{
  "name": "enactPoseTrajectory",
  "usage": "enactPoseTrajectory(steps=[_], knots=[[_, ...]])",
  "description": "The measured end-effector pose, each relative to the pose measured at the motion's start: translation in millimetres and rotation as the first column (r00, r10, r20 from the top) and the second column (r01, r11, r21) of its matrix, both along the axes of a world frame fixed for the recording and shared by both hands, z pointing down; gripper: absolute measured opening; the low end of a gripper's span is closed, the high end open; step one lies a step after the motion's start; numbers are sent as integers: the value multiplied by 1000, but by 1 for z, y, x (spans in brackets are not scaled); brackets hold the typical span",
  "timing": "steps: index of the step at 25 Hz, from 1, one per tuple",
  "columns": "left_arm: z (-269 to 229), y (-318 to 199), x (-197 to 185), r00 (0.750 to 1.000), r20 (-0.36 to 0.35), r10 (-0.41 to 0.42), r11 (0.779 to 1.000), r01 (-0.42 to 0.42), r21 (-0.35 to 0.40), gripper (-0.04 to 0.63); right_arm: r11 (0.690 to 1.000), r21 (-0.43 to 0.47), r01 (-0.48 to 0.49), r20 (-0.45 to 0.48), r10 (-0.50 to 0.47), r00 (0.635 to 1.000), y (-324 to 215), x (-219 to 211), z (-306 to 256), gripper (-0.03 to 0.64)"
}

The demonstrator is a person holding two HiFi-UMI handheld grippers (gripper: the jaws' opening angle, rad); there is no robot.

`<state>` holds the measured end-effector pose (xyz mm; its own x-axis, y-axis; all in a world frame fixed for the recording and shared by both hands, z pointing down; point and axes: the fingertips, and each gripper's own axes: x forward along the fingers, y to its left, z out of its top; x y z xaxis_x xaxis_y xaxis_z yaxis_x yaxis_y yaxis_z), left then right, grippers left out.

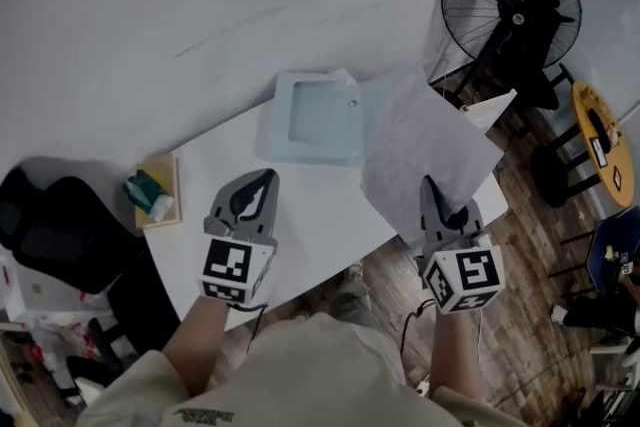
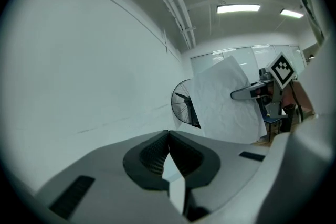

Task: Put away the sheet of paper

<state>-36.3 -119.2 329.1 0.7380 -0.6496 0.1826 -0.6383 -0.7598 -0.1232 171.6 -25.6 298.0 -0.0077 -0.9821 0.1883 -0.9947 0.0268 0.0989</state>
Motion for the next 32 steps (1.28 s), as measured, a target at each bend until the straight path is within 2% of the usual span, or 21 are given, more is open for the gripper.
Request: enactPoseTrajectory(steps=[8, 18, 29, 32], knots=[[14, -48, 37, 989, 58, -133, 990, 136, -41, 20, 987, -90, 130, 52, -126, 991, -80, 53, 36, 22], [35, -101, 66, 957, 105, -271, 957, 280, -81, 20, 950, -179, 256, 143, -233, 962, -169, 96, 87, 21], [76, -144, 91, 919, 188, -347, 918, 374, -131, 20, 887, -278, 368, 266, -296, 917, -225, 112, 154, 21], [84, -152, 98, 913, 204, -355, 912, 386, -140, 20, 873, -306, 379, 268, -303, 914, -236, 116, 173, 22]])
